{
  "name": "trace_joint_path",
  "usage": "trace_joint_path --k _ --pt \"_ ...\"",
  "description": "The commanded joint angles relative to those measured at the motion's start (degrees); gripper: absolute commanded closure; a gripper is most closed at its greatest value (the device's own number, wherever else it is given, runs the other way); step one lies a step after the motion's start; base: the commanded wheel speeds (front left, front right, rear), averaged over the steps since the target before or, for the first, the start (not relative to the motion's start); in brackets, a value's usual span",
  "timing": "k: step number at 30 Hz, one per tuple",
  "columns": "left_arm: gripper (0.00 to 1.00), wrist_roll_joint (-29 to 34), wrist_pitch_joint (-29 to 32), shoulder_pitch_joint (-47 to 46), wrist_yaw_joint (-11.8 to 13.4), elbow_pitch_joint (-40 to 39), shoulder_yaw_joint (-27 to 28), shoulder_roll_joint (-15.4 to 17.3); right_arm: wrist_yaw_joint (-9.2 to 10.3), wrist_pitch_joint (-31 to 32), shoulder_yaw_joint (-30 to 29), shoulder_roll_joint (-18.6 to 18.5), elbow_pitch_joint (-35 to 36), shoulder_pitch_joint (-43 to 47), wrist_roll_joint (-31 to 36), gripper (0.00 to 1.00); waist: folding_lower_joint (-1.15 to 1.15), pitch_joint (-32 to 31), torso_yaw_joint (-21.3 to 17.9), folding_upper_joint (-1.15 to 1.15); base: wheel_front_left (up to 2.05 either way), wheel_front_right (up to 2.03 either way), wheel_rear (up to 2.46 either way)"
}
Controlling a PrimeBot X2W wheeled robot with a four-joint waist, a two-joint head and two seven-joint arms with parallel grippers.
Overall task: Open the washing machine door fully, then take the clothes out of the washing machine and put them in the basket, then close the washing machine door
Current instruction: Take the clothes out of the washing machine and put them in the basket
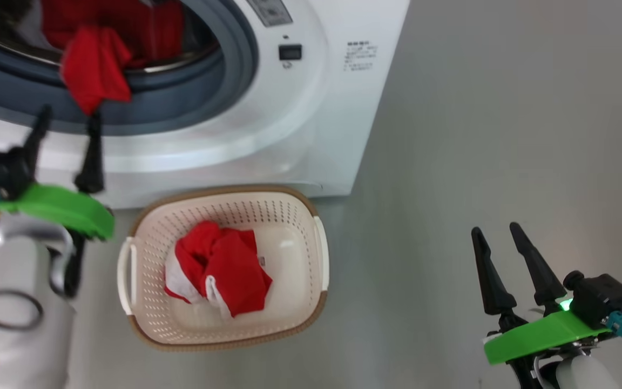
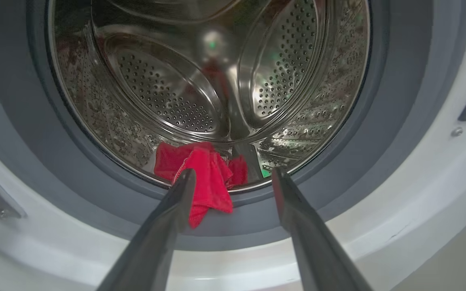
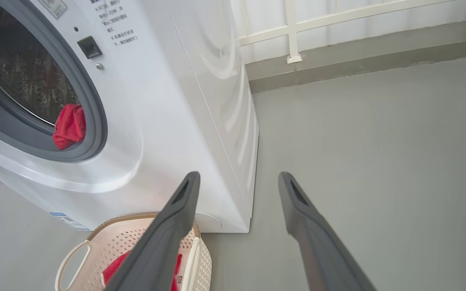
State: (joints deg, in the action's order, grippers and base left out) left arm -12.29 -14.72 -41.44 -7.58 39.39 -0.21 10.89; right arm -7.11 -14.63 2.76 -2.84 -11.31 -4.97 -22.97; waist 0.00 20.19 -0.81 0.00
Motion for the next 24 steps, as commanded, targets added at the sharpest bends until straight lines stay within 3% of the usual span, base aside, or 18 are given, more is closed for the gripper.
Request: trace_joint_path --k 1,11,24 --pt "0.00 -0.6 -0.3 -3.4 0.1 1.8 1.7 3.5 -0.37 -0.4 1.6 -0.1 1.5 -1.3 -0.6 0.00 0.00 4.5 -3.1 0.00 0.00 0.00 0.00" --pt "0.00 0.2 -0.3 -17.9 0.3 16.8 -0.1 6.4 -0.37 -0.4 1.8 0.0 2.3 -3.9 -1.7 0.00 0.00 9.9 -5.8 0.00 0.00 0.00 0.00" --pt "0.00 2.8 -0.3 -28.3 4.4 26.2 -1.0 10.5 -0.37 -0.4 2.9 0.0 3.7 -6.2 -2.7 0.00 0.00 15.8 -8.4 0.00 0.00 0.00 0.00"
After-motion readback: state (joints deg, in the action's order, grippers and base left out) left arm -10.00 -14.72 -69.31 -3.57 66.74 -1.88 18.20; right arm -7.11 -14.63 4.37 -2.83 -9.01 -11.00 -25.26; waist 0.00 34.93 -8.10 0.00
